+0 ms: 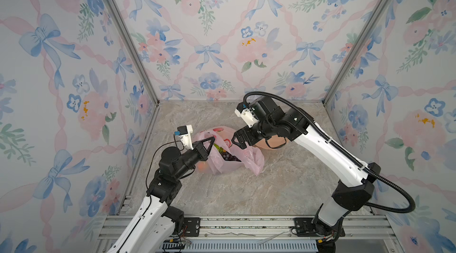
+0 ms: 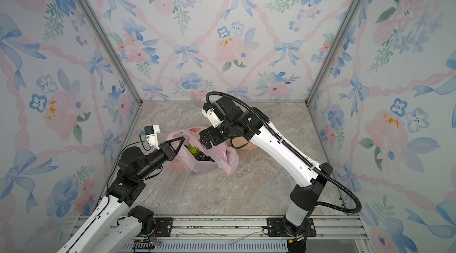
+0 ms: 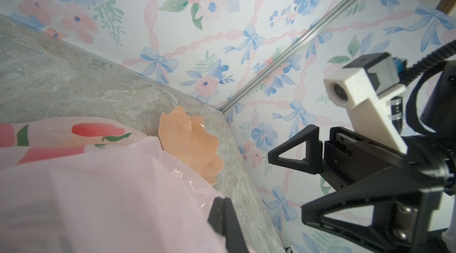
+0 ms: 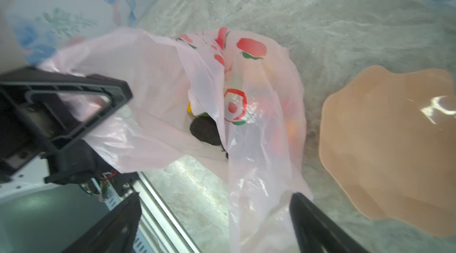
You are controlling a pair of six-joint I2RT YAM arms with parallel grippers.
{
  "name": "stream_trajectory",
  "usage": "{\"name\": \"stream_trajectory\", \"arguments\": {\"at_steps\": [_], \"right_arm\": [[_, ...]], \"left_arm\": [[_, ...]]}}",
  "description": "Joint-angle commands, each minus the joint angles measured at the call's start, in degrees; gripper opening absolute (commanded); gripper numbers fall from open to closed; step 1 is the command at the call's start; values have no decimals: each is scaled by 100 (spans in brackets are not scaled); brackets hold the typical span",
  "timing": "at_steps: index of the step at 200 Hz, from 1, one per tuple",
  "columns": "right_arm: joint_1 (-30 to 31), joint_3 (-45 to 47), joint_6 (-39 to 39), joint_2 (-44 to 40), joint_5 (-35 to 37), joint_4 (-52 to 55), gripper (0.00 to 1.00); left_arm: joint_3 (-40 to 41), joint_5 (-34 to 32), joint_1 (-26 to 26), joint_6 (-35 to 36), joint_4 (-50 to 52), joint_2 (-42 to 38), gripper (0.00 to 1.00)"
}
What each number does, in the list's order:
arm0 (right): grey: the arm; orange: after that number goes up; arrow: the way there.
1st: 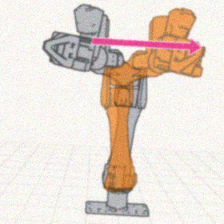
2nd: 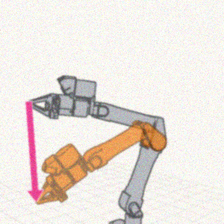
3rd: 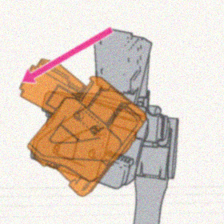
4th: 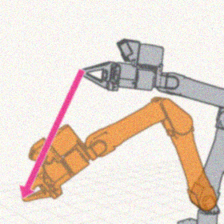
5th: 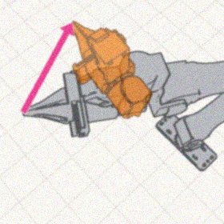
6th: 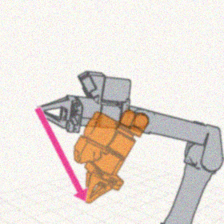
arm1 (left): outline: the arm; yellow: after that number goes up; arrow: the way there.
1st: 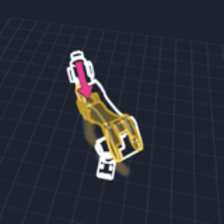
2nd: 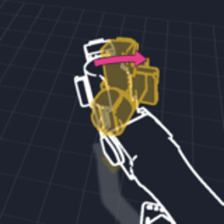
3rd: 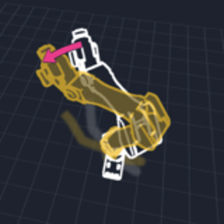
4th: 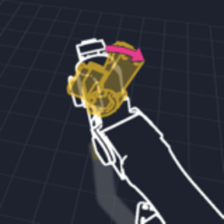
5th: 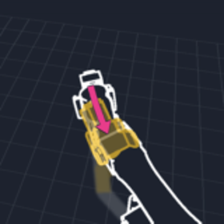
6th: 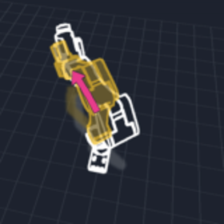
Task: Place the fruits into the plastic bag
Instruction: Place the fruit in the plastic bag, then pick up the plastic bag from the center of the table.
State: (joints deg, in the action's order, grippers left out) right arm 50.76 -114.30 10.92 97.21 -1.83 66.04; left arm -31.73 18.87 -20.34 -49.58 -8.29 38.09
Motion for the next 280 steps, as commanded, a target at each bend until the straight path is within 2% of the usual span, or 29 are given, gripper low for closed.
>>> {"name": "stream_trajectory", "arguments": {"at_steps": [1,34,155,229,251,271,280], "right_arm": [[390,87,-608,85,1242,1138,96],[811,623,-681,215,1615,1423,96],[1057,1767,-707,631,1039,705,100],[1127,1982,-608,812,997,506,84],[1126,1965,-595,841,1051,515,73],[1136,1956,-593,855,1113,533,59],[1131,1958,-595,858,1144,548,57]], "left_arm": [[-9,-24,39,27,74,14,0],[-4,-24,51,28,113,6,0],[-17,-62,68,36,184,-20,0],[-9,-59,74,10,188,-34,0],[0,-63,74,-3,197,-37,0],[0,-68,74,1,188,-38,0],[0,-60,78,1,188,-40,0]]}}
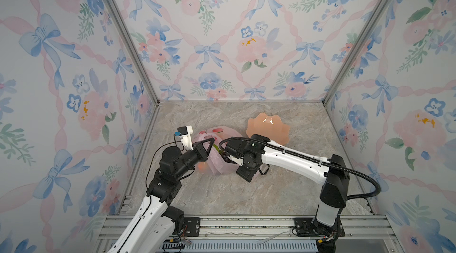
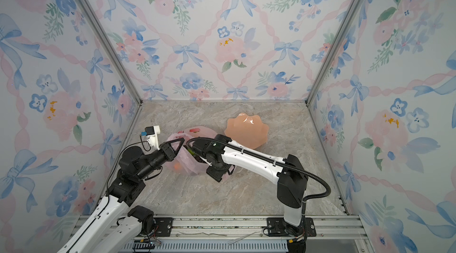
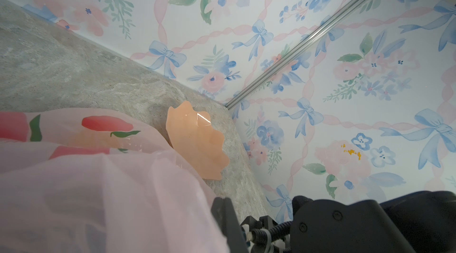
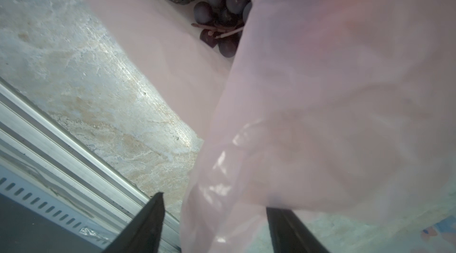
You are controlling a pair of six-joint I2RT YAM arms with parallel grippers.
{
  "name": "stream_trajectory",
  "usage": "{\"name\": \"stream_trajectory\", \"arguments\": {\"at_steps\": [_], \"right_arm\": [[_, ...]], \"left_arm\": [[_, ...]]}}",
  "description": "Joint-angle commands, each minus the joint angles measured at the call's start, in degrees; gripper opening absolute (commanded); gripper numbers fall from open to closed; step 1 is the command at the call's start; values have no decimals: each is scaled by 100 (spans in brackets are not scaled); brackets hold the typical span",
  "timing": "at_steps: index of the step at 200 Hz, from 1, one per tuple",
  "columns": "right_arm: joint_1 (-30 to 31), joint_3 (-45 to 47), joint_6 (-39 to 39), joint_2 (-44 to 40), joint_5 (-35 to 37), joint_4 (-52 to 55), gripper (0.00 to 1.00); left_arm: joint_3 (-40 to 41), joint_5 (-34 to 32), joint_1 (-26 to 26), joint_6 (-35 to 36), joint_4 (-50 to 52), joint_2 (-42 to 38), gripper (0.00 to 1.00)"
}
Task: Place the fruits into the plastic bag
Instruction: Pick up the plastic bag from the center of the table.
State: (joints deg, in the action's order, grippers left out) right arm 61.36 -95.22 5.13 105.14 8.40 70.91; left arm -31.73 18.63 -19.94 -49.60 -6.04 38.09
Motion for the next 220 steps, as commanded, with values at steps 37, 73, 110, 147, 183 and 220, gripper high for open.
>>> {"name": "stream_trajectory", "arguments": {"at_steps": [37,73,110,147,183,220], "right_arm": [[76,65,1,41,196,64,23],[44,62,16,-93,260,90,0],[-440,-286,186,-670,-698,-136,0],[-1559,-1057,971,-1353,-2339,-1158,0],[-2200,-1794,1894,-1324,-3486,-2635,0],[-2216,-3578,2329,-460,-3935,-2995,0]], "left_arm": [[10,-35,46,-4,-46,-39,0],[0,-26,60,2,-20,-67,0],[-124,13,52,88,87,-56,0],[-616,26,79,446,517,3,0],[-1478,85,142,823,859,353,0],[-2793,259,266,1093,918,1152,0]]}}
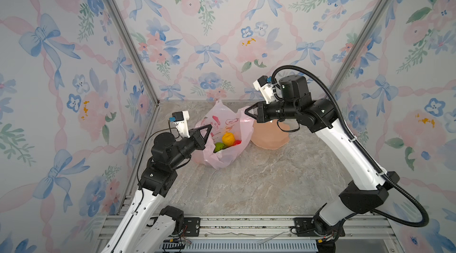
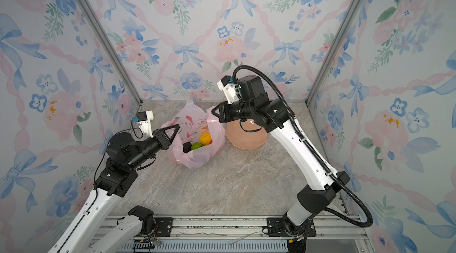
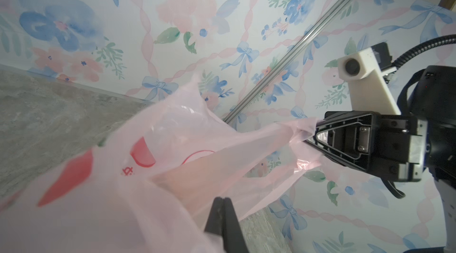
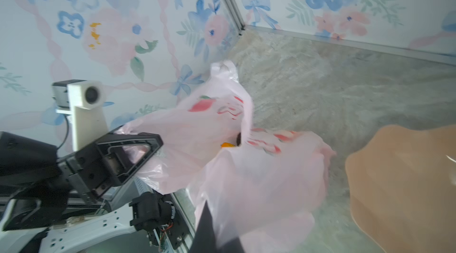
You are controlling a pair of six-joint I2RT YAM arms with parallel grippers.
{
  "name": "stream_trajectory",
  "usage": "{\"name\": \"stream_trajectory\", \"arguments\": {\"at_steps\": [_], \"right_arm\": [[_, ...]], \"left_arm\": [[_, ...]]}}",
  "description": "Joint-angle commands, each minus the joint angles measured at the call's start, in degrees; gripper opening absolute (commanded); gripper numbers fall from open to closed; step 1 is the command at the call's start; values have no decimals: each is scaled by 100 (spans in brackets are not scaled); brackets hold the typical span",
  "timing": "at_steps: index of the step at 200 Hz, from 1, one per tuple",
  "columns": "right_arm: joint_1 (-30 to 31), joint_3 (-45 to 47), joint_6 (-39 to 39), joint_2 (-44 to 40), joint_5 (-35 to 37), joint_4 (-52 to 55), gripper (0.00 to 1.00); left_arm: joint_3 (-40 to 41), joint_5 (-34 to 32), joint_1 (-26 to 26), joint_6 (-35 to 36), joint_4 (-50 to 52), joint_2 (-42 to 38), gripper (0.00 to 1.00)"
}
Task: Place the fruits into the plastic bag
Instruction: Pick up the plastic bag from the center of the table, then place the plastic bag at the center of the table.
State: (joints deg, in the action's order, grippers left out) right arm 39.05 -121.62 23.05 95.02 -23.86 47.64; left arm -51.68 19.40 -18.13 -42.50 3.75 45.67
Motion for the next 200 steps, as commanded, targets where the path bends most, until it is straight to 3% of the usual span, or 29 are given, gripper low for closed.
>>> {"name": "stream_trajectory", "arguments": {"at_steps": [1,25,45,65,97,128,153,178,200], "right_arm": [[15,-992,548,579,-717,-672,0],[15,-2214,897,1213,-1002,-794,0],[-2,-2618,1068,1527,-1082,-867,0],[-42,-2382,1026,1472,-1112,-840,0],[-101,-1580,954,987,-978,-1076,0],[-90,-1477,681,937,-846,-796,0],[-93,-1316,727,1048,-899,-707,0],[125,-1792,378,1053,-700,-269,0],[155,-1373,296,790,-453,-476,0]], "left_arm": [[-838,185,83,387,-60,418,0],[-1854,345,84,427,-99,1033,0],[-2371,433,86,434,-135,1350,0],[-2475,303,114,631,31,1375,0],[-2654,-756,117,951,1040,1365,0],[-2662,292,46,500,700,1565,0],[-2712,-280,103,615,1435,1631,0],[-2844,270,79,442,1507,1588,0],[-2838,-72,17,566,1518,1481,0]]}}
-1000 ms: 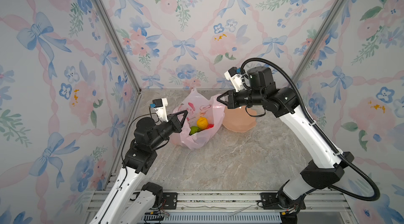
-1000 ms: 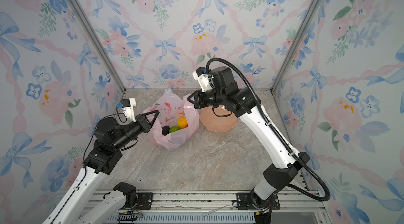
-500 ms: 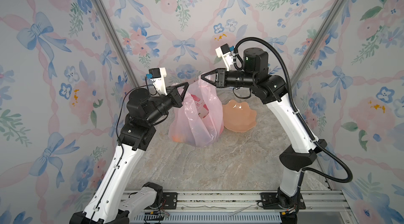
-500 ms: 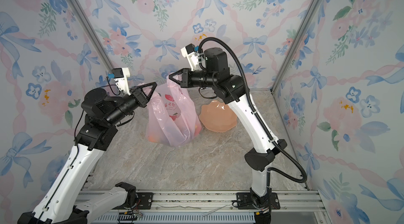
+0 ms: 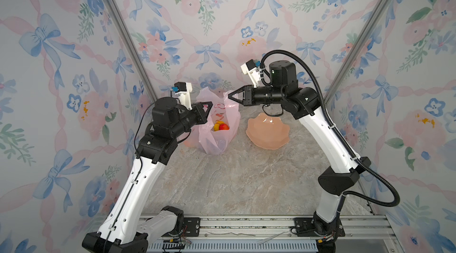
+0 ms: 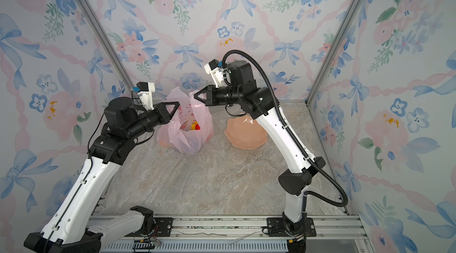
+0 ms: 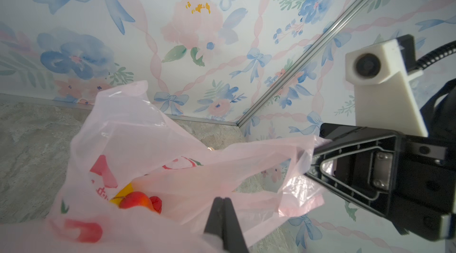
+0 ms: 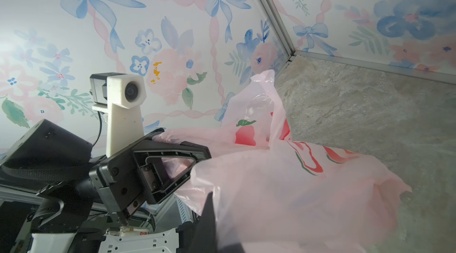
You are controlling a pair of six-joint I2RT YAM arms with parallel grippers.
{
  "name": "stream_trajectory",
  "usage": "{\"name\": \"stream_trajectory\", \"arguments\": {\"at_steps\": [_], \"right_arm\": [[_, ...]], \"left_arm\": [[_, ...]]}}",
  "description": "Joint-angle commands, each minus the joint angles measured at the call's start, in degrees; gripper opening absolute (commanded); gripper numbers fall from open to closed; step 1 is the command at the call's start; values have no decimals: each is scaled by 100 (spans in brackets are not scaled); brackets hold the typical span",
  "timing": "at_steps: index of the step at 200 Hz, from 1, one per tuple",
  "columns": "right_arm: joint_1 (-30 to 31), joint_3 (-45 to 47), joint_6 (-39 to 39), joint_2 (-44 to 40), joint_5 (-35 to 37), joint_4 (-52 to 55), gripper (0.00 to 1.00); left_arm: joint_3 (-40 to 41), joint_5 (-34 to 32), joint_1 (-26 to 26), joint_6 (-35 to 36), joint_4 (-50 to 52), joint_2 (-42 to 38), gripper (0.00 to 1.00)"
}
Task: Place the fruits into the plastic bag
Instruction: Place the plastic bag at the center of the table.
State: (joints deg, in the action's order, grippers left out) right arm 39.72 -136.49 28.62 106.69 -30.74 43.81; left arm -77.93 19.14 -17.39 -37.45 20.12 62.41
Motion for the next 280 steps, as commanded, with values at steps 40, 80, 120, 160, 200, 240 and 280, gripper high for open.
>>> {"name": "stream_trajectory", "arguments": {"at_steps": [40,80,120,160,200,240,280], "right_arm": [[33,173,-34,-71,-117,4,0],[27,451,-210,-394,144,-190,0],[44,371,-363,-475,160,159,0],[-174,1018,-192,-685,78,-156,0],[-252,1265,-188,-657,19,-319,0],[-365,1545,-131,-723,-46,-499,0],[-504,2222,33,-974,-88,-924,0]], "left_arm": [[-130,586,58,-177,-123,315,0],[-71,252,93,-33,-121,230,0],[-385,383,-150,-110,-120,269,0],[-33,494,-2,-139,-122,380,0],[-64,297,-139,-19,-131,468,0],[139,277,-289,-76,-357,600,0],[359,292,-490,-150,-667,889,0]]}}
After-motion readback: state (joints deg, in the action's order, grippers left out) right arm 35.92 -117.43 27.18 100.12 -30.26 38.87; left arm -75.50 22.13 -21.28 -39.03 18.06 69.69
